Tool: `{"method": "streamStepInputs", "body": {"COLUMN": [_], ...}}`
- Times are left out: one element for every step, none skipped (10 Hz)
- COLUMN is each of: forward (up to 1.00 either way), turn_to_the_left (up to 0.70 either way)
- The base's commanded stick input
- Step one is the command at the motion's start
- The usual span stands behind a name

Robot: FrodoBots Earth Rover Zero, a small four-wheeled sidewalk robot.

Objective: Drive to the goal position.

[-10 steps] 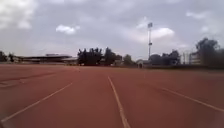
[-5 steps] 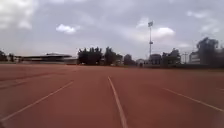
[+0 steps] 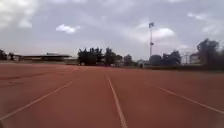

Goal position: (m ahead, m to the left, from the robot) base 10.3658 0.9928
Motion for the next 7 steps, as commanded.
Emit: {"method": "streamStepInputs", "body": {"forward": [0.45, 0.45, 0.45, 0.45, 0.45, 0.45, 0.45], "turn_to_the_left": [0.0, 0.0, 0.0, 0.0, 0.0, 0.0, 0.0]}}
